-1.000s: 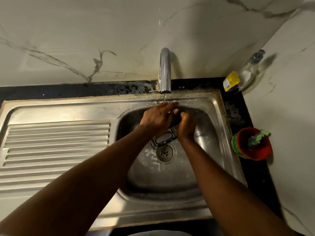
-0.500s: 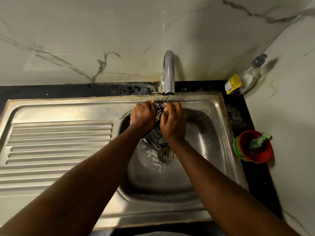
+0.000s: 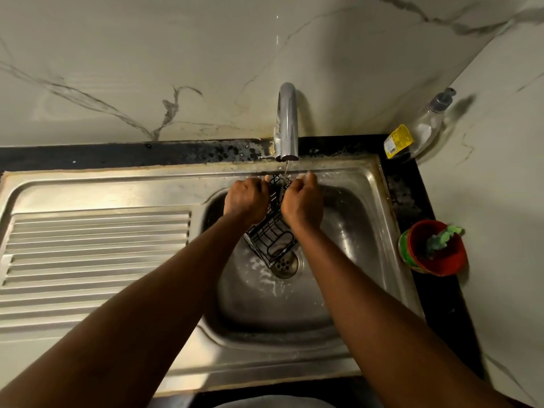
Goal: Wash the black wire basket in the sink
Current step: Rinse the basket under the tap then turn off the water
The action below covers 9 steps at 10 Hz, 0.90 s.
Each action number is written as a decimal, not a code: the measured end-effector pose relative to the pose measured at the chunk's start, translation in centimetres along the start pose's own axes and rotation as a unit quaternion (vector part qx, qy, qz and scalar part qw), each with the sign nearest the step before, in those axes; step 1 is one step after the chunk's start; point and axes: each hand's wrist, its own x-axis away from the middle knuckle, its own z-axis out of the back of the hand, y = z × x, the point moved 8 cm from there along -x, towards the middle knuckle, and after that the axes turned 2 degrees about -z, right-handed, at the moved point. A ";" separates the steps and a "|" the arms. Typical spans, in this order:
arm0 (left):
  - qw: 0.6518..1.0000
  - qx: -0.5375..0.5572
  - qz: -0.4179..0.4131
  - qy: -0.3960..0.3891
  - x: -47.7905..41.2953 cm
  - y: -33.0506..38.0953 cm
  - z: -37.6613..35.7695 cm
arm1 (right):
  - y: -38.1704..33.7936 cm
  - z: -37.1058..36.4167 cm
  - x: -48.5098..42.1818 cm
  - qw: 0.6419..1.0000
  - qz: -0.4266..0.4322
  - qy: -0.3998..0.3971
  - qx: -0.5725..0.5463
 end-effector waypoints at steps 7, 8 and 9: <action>0.994 0.085 0.059 -0.026 1.1 -0.8 -1.2 | -4.2 -1.0 1.3 0.935 0.206 -0.076 0.278; 0.994 0.099 0.035 -0.014 2.2 0.1 -1.3 | -2.9 -1.0 -1.5 0.933 0.096 -0.208 0.278; 0.996 0.090 0.029 0.001 3.0 0.3 -0.7 | -1.6 -1.8 -2.8 0.923 -0.009 -0.351 0.157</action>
